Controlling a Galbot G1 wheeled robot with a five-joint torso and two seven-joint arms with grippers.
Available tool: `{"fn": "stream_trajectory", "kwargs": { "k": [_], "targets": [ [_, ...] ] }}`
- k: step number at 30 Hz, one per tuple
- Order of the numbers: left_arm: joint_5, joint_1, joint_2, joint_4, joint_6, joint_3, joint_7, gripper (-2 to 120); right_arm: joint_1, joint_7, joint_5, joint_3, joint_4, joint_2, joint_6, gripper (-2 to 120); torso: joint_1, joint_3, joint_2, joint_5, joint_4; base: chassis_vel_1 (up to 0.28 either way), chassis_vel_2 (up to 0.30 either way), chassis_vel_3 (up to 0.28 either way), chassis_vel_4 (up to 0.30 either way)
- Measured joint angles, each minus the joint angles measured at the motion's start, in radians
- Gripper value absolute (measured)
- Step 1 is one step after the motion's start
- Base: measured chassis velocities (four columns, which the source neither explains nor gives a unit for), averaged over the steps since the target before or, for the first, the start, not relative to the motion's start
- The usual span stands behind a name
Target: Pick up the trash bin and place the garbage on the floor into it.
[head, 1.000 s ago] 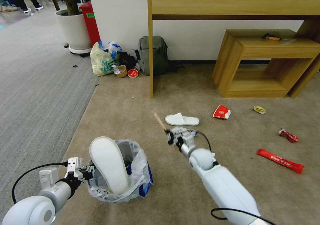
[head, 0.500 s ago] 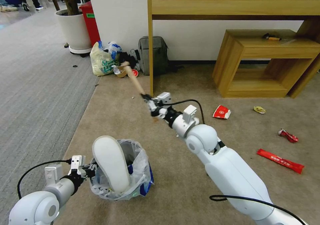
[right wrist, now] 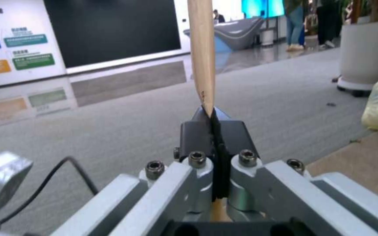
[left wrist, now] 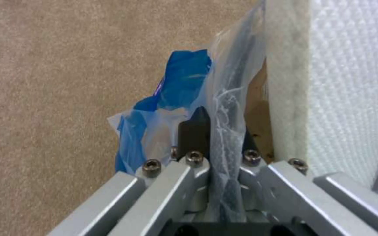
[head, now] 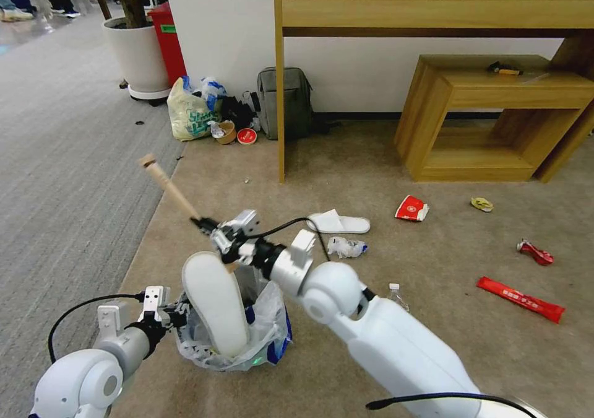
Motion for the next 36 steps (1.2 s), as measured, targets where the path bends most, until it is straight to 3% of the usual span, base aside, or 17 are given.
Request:
{"fn": "stream_trajectory", "kwargs": {
  "k": [28, 36],
  "targets": [
    [-0.026, 0.009, 0.004, -0.02, 0.0, -0.026, 0.004, 0, -0.101, -0.028, -0.127, -0.044, -0.145, 0.006, 0.087, 0, 0.0, 0.0, 0.0, 0.0001, 0.0, 0.0, 0.0, 0.0, 0.0],
    [-0.031, 0.008, 0.009, -0.02, 0.0, -0.03, 0.005, 0, -0.123, -0.023, -0.147, -0.048, -0.155, 0.003, 0.091, 28, 0.0, 0.0, 0.0, 0.0001, -0.0001, 0.0, 0.0, 0.0, 0.0]
  ]
}}
